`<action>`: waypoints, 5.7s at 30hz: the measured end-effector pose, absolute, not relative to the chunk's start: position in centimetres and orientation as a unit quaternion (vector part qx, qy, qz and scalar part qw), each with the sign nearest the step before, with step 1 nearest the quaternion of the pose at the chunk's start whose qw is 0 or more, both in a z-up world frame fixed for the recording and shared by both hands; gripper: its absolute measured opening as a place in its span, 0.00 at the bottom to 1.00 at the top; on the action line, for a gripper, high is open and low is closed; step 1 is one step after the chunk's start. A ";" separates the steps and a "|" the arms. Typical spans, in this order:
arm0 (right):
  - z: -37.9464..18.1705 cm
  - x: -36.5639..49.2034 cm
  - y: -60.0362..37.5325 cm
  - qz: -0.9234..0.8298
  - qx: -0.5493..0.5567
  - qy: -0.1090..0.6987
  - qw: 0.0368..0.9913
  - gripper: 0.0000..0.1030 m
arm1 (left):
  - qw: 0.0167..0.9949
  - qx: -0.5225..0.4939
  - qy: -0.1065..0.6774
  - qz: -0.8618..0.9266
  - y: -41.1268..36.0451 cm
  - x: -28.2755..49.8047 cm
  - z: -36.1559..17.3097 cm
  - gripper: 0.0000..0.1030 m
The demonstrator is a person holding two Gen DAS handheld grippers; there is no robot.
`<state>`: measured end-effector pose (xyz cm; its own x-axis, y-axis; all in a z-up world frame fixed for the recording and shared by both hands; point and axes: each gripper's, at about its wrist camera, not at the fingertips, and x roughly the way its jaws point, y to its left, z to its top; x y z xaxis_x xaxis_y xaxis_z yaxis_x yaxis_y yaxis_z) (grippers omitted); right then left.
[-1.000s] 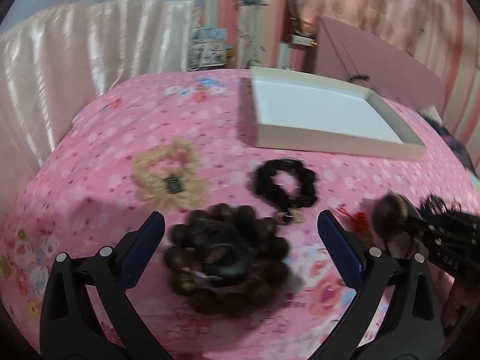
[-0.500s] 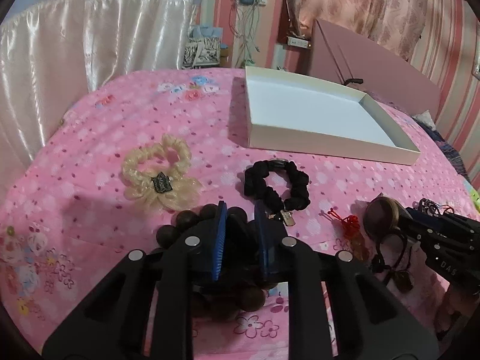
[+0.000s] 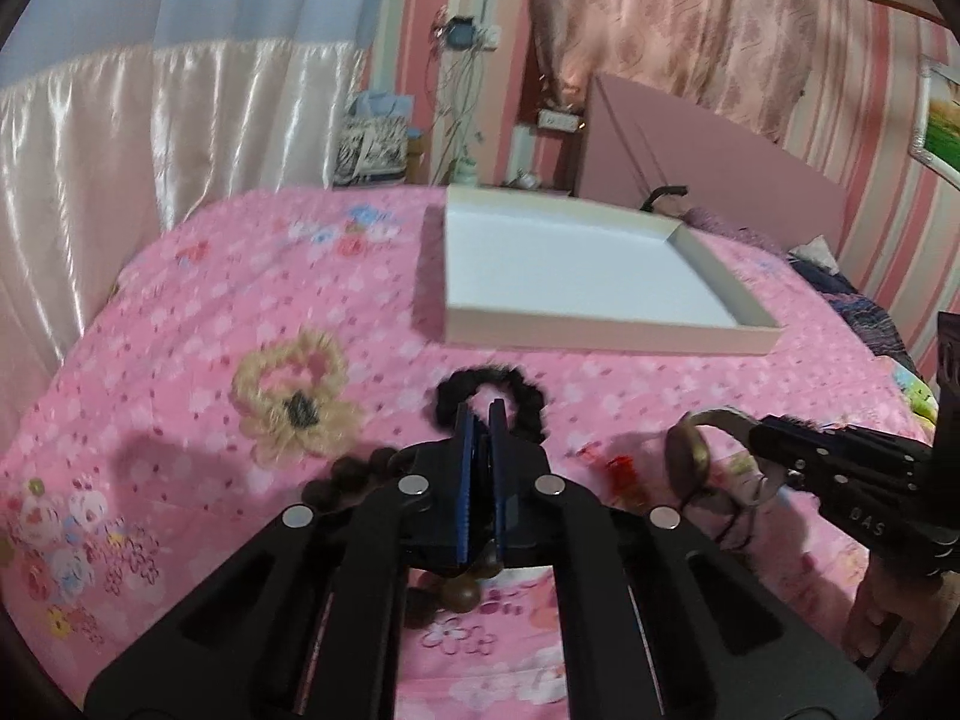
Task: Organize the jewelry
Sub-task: 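Carry the watch into the white tray and open the right tool while the left releases the clip there, then grasp the cream scrunchie with the left tool while the right tool grasps the red-string bracelet, then lower the scrunchie into the tray with the left tool while the right drops the red-string bracelet there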
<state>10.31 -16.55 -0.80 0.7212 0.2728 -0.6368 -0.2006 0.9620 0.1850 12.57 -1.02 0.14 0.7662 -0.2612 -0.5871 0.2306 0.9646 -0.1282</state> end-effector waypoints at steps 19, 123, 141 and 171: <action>3.4 19.2 -23.5 0.046 0.116 0.302 0.945 0.07 | 0.945 -0.024 0.286 -0.159 -6.3 22.8 4.4 0.03; 0.7 11.6 -31.2 0.058 0.113 0.343 0.931 0.03 | 0.935 -0.010 0.308 -0.174 -1.2 15.5 2.8 0.19; 3.4 21.1 -24.6 0.130 0.100 0.280 0.946 0.03 | 0.933 0.010 0.292 -0.211 -11.0 23.9 2.2 0.20; -1.0 22.6 -28.0 0.049 0.086 0.319 0.943 0.06 | 0.910 -0.009 0.353 -0.217 -13.1 27.0 -3.7 0.28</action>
<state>22.65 -28.01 -1.02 0.7917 0.1478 -0.5927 -0.0385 0.9804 0.1931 27.02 -13.15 -3.73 0.6568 -0.4007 -0.6389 0.3877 0.9060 -0.1696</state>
